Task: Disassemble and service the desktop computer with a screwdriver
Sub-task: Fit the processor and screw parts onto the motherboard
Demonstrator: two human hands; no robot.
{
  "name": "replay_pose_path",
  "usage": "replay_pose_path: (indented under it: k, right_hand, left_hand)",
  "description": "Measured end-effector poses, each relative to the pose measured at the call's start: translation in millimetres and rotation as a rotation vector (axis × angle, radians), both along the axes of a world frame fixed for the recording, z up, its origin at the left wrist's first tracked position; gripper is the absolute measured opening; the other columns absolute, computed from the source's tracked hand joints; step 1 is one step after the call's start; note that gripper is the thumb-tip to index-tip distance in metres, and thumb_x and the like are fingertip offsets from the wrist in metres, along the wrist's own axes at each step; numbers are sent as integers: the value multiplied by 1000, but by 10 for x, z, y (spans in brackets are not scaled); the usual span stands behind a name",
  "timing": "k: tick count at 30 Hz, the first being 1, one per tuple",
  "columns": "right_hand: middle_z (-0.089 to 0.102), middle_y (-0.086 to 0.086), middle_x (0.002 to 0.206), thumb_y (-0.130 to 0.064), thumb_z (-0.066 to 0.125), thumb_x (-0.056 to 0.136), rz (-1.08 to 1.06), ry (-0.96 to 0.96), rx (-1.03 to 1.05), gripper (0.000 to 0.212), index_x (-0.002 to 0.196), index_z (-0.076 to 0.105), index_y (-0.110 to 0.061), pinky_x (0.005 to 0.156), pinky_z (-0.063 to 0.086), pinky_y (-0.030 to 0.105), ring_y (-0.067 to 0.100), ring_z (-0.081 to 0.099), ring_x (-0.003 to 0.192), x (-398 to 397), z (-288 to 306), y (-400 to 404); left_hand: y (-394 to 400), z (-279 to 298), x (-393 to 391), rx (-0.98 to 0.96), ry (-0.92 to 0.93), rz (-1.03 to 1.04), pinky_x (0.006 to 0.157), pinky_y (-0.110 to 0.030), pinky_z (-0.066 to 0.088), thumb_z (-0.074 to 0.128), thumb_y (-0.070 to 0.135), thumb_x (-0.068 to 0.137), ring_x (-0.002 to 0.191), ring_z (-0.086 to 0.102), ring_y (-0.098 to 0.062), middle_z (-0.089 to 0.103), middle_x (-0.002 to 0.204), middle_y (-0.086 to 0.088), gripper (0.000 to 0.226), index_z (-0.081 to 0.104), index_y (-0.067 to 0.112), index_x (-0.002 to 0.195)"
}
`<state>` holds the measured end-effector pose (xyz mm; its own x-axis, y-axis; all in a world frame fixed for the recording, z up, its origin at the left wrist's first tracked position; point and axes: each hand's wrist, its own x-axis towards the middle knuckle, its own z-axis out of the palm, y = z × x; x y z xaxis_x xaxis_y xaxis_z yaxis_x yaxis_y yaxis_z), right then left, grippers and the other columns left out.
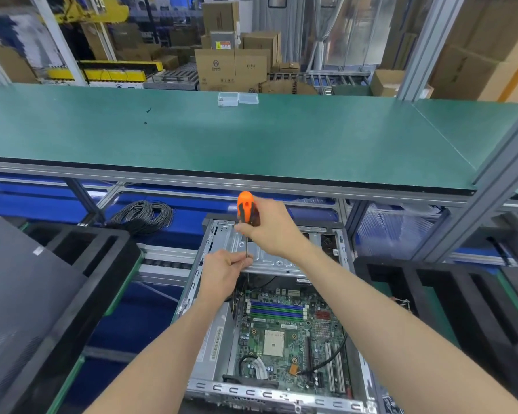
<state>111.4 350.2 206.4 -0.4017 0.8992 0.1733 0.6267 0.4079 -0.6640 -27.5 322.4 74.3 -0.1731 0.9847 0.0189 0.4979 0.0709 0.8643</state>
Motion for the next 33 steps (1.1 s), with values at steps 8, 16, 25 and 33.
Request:
replay_pose_path:
  k: [8, 16, 25, 33]
  right_hand:
    - [63, 16, 92, -7, 52, 98, -40, -14, -94, 14, 90, 61, 0, 81, 44, 43, 32, 56, 88, -37, -749, -115]
    - [62, 11, 97, -5, 49, 100, 25, -23, -10, 11, 94, 58, -4, 82, 48, 45, 32, 61, 86, -47, -756, -77]
    - [62, 6, 86, -8, 47, 103, 13, 72, 16, 14, 91, 54, -7, 74, 53, 46, 23, 65, 74, -1, -606, -121]
    - [63, 6, 92, -10, 42, 105, 0, 79, 31, 16, 95, 54, -6, 76, 54, 45, 23, 65, 77, 37, -454, -99]
  left_hand:
    - [19, -15, -32, 121, 143, -58, 58, -36, 32, 74, 19, 89, 57, 46, -31, 61, 59, -17, 11, 83, 17, 82]
    - [-43, 117, -96, 17, -28, -38, 55, -14, 39, 77, 19, 87, 53, 52, -2, 69, 63, 16, 16, 80, 24, 102]
    - [-344, 265, -225, 9, 14, -34, 65, -29, 61, 76, 15, 88, 60, 69, -9, 72, 67, 6, 12, 76, 25, 81]
    - [-218, 92, 23, -387, 608, -167, 88, -40, 57, 59, 29, 94, 98, 67, -28, 71, 112, -8, 29, 70, 20, 120]
